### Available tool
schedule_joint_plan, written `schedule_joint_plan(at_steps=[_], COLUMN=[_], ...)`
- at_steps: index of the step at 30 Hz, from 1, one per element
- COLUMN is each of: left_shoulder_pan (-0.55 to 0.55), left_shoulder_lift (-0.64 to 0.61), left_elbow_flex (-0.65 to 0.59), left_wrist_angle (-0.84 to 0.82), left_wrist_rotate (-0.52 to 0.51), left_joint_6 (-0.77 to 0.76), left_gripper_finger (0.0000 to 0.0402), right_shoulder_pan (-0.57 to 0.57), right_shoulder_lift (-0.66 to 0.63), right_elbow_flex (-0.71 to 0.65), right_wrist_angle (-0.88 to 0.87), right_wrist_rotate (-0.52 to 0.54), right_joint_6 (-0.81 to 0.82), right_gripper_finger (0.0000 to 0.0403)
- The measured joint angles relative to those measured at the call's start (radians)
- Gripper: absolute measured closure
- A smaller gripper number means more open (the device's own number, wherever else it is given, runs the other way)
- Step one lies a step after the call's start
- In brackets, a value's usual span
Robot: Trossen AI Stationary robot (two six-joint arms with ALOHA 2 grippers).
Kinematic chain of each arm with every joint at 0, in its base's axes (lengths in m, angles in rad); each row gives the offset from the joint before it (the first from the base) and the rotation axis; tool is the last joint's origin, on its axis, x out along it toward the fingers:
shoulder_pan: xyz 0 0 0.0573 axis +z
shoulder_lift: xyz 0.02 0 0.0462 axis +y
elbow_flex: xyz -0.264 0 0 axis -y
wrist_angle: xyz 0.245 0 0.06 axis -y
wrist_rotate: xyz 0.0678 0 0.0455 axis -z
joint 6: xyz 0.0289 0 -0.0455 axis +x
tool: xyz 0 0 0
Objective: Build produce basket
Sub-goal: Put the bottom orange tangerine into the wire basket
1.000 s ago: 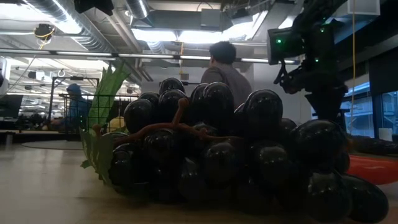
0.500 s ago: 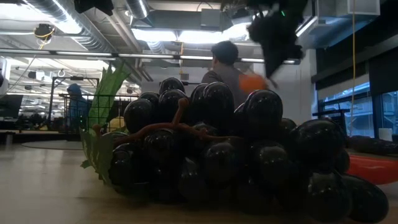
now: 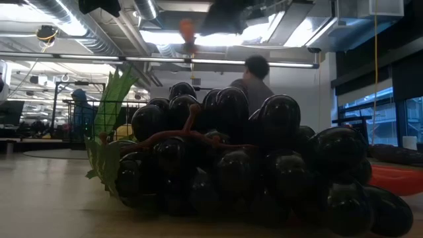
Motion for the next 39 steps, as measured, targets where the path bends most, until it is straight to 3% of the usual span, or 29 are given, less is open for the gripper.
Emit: schedule_joint_plan(at_steps=[6,15,23,39], left_shoulder_pan=[0.0,0.0,0.0,0.0], left_shoulder_lift=[0.0,0.0,0.0,0.0], left_elbow_flex=[0.0,0.0,0.0,0.0], left_wrist_angle=[-0.003,-0.003,-0.003,-0.003], left_wrist_rotate=[0.0,0.0,-0.001,0.0], left_joint_6=[0.0,0.0,0.001,0.027], left_gripper_finger=[0.0321,0.0321,0.0321,0.0321], right_shoulder_pan=[-0.052,-0.101,-0.127,-0.129], right_shoulder_lift=[0.238,0.498,0.586,0.608], right_elbow_flex=[0.237,0.399,0.399,0.4], right_wrist_angle=[0.017,0.028,0.067,0.058], right_wrist_rotate=[-0.126,-0.139,-0.139,-0.139], right_joint_6=[-0.06,-0.113,-0.139,-0.178], right_gripper_finger=[0.0403,0.0403,0.0403,0.0388])
